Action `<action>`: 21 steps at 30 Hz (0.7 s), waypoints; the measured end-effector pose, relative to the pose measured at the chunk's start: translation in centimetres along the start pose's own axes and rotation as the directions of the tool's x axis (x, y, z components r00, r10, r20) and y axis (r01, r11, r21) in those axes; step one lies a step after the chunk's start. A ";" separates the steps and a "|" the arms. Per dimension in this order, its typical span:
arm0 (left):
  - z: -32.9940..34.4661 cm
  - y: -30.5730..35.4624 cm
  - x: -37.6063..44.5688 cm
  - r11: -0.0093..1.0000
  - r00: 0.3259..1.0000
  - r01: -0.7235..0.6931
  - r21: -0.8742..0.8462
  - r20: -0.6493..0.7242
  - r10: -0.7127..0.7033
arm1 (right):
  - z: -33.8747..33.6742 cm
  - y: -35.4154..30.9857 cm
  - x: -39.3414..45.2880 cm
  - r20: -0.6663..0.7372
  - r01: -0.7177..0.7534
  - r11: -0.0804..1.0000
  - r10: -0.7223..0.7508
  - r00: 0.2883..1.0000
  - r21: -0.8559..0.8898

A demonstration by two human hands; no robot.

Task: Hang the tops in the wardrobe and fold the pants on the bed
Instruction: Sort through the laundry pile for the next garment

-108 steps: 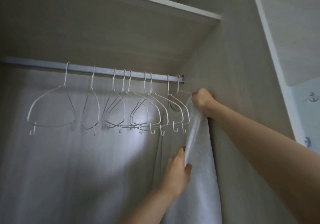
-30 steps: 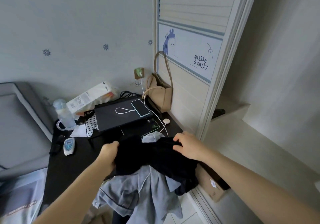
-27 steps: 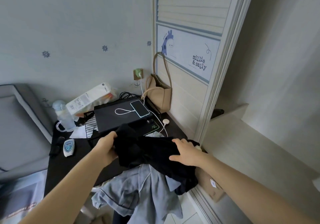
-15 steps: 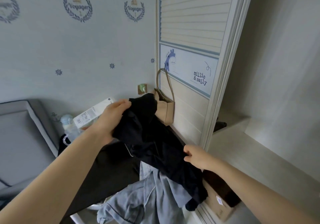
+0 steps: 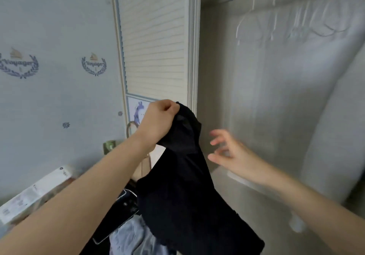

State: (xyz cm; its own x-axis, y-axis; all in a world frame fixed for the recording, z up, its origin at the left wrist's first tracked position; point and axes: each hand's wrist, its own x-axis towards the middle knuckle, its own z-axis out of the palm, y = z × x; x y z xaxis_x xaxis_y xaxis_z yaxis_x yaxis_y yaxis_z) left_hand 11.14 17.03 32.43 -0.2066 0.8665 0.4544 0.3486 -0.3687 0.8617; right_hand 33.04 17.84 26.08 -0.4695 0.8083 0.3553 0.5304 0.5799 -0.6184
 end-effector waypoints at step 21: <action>9.4 5.7 0.8 0.920 0.591 -0.349 0.178 0.804 0.069 | -15.7 4.3 -3.0 -0.552 -0.314 0.941 0.197 0.811 -0.126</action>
State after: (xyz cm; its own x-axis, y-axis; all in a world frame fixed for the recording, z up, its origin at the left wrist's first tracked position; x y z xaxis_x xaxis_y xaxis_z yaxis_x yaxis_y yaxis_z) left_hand 21.58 18.84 35.58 0.6366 0.7572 0.1464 0.5553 -0.5818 0.5943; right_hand 47.79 19.53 33.41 0.1130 0.8254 0.5531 0.7352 0.3049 -0.6053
